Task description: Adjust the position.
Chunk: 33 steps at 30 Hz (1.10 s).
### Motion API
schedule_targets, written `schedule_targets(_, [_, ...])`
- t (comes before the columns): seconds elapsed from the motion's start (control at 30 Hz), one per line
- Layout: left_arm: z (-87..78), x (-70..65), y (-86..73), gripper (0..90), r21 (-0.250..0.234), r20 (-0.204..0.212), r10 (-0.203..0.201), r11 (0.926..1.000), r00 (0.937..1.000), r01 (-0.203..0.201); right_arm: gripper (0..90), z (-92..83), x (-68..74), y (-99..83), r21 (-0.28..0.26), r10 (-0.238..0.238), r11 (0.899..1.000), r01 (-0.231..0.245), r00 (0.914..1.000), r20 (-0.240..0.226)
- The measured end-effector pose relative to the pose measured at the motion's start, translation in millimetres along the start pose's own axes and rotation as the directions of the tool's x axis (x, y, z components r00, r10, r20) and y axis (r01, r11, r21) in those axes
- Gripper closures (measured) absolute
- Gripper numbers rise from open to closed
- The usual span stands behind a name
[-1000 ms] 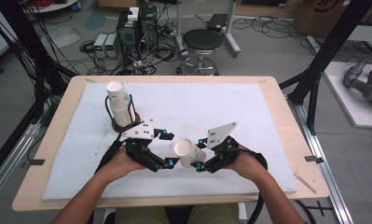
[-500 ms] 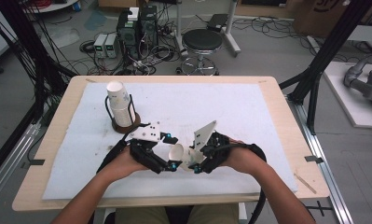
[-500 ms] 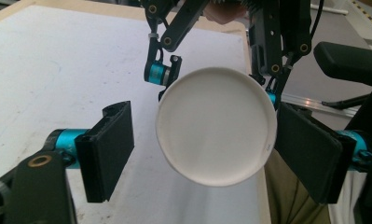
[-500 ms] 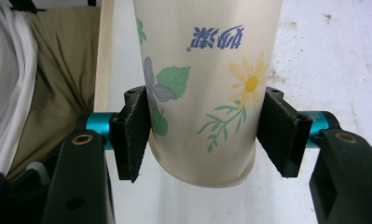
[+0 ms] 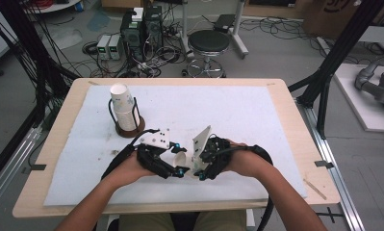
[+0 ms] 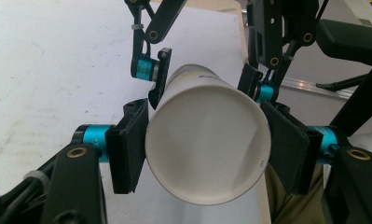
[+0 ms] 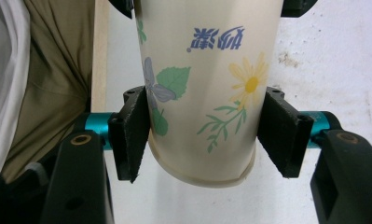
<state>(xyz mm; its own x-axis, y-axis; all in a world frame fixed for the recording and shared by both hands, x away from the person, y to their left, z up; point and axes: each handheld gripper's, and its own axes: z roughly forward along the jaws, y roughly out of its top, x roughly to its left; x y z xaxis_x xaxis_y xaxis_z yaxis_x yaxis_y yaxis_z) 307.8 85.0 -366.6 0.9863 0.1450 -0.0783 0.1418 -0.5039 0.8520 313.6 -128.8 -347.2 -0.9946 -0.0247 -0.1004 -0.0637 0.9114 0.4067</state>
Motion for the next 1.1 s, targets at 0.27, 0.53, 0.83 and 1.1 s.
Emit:
schedule_targets(0.27, [-0.3,0.0,-0.5,37.0,0.003,-0.019,0.017,0.9998,0.9997,-0.017,31.3,0.4,-0.5,-2.9,-0.018,0.014,1.000,-0.014,0.9999,0.009])
schedule_targets(0.53, [-10.3,5.2,-8.9,37.1,-0.093,-0.032,-0.032,0.9953,0.9990,0.029,21.6,-12.0,-2.9,-21.5,-0.250,0.140,0.959,-0.133,0.9901,0.010])
schedule_targets(0.83, [-19.3,8.2,-26.0,37.1,-0.201,-0.052,-0.076,0.9775,0.9958,0.064,20.6,-18.5,0.8,-43.7,-0.482,0.245,0.849,-0.217,0.9696,-0.006])
schedule_targets(1.1, [-25.9,6.9,-38.3,37.1,-0.281,-0.077,-0.084,0.9579,0.9934,0.059,19.9,-11.2,8.4,-59.1,-0.606,0.300,0.757,-0.245,0.9539,-0.011])
